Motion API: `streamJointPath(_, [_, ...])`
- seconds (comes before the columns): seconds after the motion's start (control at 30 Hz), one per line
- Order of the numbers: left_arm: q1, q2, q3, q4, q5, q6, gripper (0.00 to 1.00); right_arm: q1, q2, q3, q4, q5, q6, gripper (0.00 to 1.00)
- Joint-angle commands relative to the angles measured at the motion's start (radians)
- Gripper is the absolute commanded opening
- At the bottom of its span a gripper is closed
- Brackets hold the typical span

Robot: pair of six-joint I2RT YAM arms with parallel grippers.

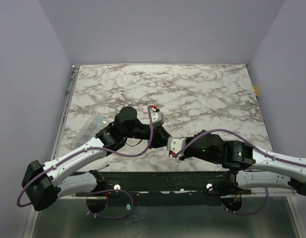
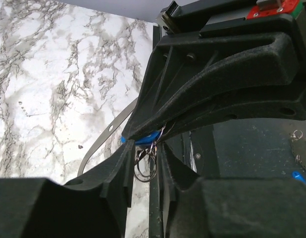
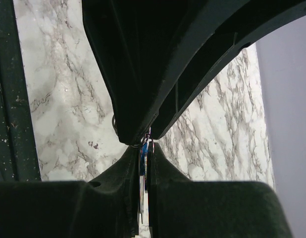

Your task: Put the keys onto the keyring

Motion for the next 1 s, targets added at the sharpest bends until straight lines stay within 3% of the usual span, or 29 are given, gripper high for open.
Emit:
streamJointPath(0.0, [-0.007, -0.007, -0.016, 0.019, -0.011, 0.006, 0.25, 0.007, -0.001, 0.036, 0.008, -0.007, -0.009, 0.01])
streamJointPath(0.2, [-0.008, -0.023, -0.013, 0.019, -0.024, 0.010, 0.00, 0.007, -0.009, 0.023, 0.045, 0.003, 0.000, 0.01])
streamJointPath(0.47, [-0.007, -0.080, -0.014, 0.028, -0.092, 0.003, 0.00, 0.007, -0.068, -0.051, 0.241, 0.083, 0.044, 0.01])
streamJointPath(0.77, [0.008, -0.143, -0.055, 0.201, -0.143, -0.145, 0.00, 0.007, -0.115, -0.147, 0.468, 0.077, 0.170, 0.01])
streamJointPath(0.97, [0.018, -0.154, -0.060, 0.222, -0.184, -0.170, 0.00, 0.006, -0.119, -0.184, 0.585, 0.074, 0.208, 0.01])
